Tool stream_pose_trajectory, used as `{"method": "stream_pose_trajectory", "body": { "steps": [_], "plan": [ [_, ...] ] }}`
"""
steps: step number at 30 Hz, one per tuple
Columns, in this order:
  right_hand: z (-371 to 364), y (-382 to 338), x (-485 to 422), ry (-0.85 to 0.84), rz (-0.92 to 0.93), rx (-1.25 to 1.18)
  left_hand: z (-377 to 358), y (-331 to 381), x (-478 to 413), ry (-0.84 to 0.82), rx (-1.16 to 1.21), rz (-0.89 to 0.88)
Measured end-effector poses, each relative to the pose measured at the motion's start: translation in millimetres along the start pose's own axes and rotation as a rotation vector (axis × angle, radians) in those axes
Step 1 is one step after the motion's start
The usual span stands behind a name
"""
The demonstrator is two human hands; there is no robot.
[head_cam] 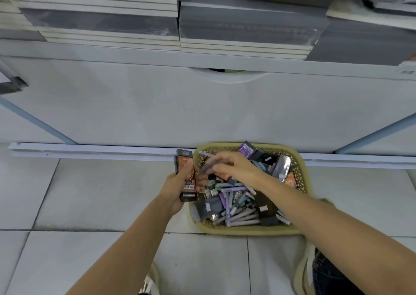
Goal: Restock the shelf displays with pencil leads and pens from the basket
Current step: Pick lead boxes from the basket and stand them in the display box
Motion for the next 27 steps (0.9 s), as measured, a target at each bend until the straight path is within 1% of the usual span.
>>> {"method": "stream_pose_trajectory", "body": {
  "steps": [2,4,6,7,8,10,11,12,15,18,20,23,24,27],
  "plan": [
    [-1,3,15,-0.049,-0.023,-0.080,-5,-2,1,0.050,-0.035,0.022],
    [-1,4,25,-0.069,-0.018,-0.128,-8,-4,2,0.126,-0.154,0.012],
    [6,5,30,-0.029,0.002,-0.100,-12,-4,3,0.165,-0.225,-0.025],
    [16,7,30,0.052,0.011,-0.059,-14,-3,4,0.174,-0.236,-0.051],
    [32,11,30,0.180,0.019,0.010,-14,0,5,0.182,-0.248,-0.082],
    [71,20,32,0.492,0.002,0.220,-13,4,7,0.195,-0.274,-0.125],
    [87,23,33,0.594,-0.029,0.341,-12,5,8,0.199,-0.277,-0.134],
    [98,27,30,0.629,-0.067,0.450,-10,6,9,0.203,-0.277,-0.138],
    [107,38,13,0.540,-0.168,0.670,-7,7,11,0.201,-0.258,-0.140],
    [105,37,6,0.548,-0.141,0.701,-4,7,13,0.185,-0.263,-0.132],
    [101,31,5,0.510,-0.075,0.639,-3,8,14,0.188,-0.273,-0.127],
    [94,21,10,0.407,-0.030,0.422,-1,10,16,0.208,-0.239,-0.143],
    [96,14,13,0.405,-0.014,0.389,-2,10,18,0.208,-0.218,-0.153],
    [111,-16,25,0.476,0.062,0.331,-9,13,28,0.198,-0.142,-0.172]
  ]
}}
Point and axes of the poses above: each hand's wrist, its own x-axis away from the middle knuckle, its own z-axis out of the back of the hand, y = z × x, the point moved 8 cm from there along -x, towards the middle knuckle, and after that the axes turned 12 degrees about z, right-handed, at the moved point
